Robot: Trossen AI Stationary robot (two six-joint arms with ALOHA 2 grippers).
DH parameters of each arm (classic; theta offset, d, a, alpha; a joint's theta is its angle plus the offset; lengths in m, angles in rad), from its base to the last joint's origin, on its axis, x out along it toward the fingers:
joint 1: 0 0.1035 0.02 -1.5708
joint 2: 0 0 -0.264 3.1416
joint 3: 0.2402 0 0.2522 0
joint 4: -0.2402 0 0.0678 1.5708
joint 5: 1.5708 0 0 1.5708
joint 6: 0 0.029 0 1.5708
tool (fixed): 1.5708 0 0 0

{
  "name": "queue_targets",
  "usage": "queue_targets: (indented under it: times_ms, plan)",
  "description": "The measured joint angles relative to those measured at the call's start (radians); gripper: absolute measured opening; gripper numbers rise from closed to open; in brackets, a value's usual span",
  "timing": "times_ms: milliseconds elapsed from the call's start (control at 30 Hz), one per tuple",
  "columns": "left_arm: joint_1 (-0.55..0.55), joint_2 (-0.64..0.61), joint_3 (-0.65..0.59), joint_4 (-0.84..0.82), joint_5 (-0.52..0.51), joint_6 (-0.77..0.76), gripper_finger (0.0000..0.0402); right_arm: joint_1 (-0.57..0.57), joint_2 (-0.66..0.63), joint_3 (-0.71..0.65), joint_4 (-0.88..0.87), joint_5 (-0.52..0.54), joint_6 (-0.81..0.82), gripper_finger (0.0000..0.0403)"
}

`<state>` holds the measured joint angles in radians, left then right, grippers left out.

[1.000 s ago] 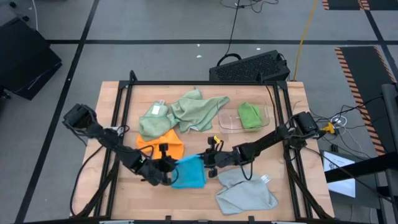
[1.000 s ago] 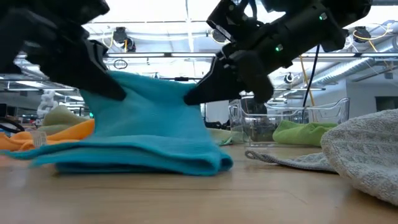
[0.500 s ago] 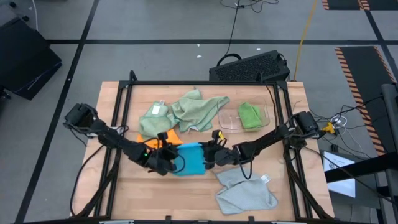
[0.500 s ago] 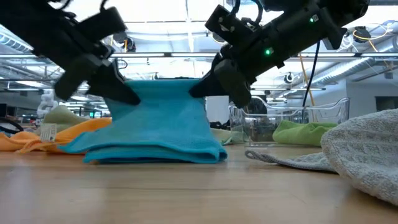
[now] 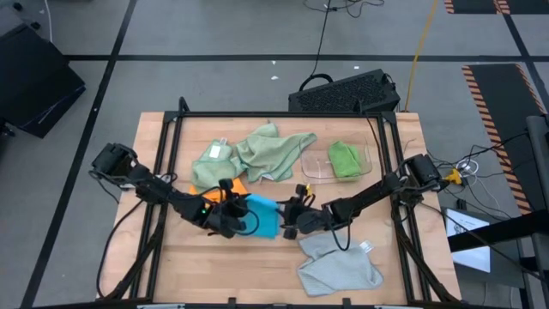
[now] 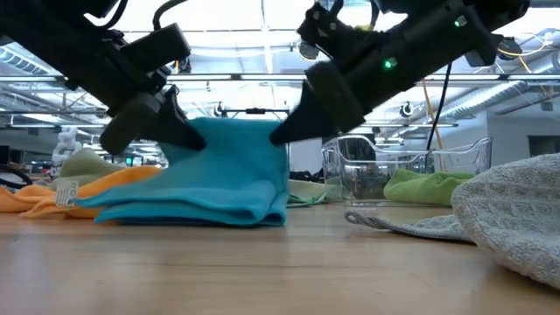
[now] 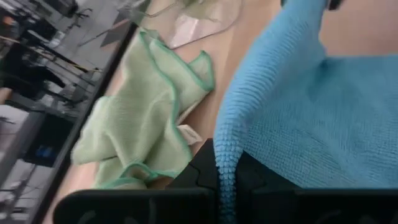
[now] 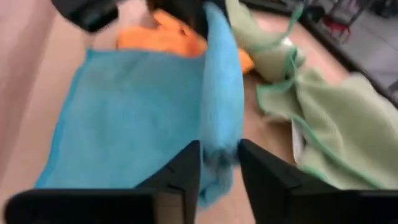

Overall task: Fold microfiber towels
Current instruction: Fold the blue microfiber cloth

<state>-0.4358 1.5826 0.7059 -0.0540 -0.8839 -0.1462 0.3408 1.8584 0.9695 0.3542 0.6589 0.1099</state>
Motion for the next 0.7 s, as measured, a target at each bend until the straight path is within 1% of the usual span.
queue_targets:
  times_ms: [67, 133, 267, 300, 433, 500, 600, 700]
  plan:
    - [0.0, 0.0, 0.0, 0.0, -0.027, 0.003, 0.001, 0.002, 0.0, 0.0, -0.032, 0.023, 0.033, 0.0127]
    - [0.004, 0.0, 0.0, 0.0, -0.042, 0.003, 0.001, 0.005, 0.0, 0.0, -0.033, 0.024, 0.059, 0.0138]
    - [0.01, 0.0, 0.0, 0.001, -0.043, 0.001, 0.001, 0.024, 0.0, 0.0, -0.004, 0.016, 0.086, 0.0141]
    - [0.01, 0.0, 0.0, 0.001, -0.043, -0.005, 0.001, 0.028, 0.0, 0.0, 0.02, -0.007, 0.084, 0.0139]
    - [0.022, 0.0, 0.0, 0.001, -0.058, -0.006, 0.001, 0.032, 0.012, 0.0, 0.127, -0.16, 0.096, 0.0124]
    - [0.035, 0.0, 0.0, 0.004, -0.063, -0.006, 0.001, 0.033, 0.033, 0.0, 0.183, -0.205, 0.106, 0.0113]
    - [0.055, 0.0, 0.0, 0.005, -0.062, -0.016, 0.001, 0.021, 0.079, 0.001, 0.25, -0.242, 0.115, 0.0094]
    - [0.061, 0.0, 0.0, 0.007, -0.062, -0.019, 0.001, 0.011, 0.135, 0.001, 0.287, -0.24, 0.125, 0.0075]
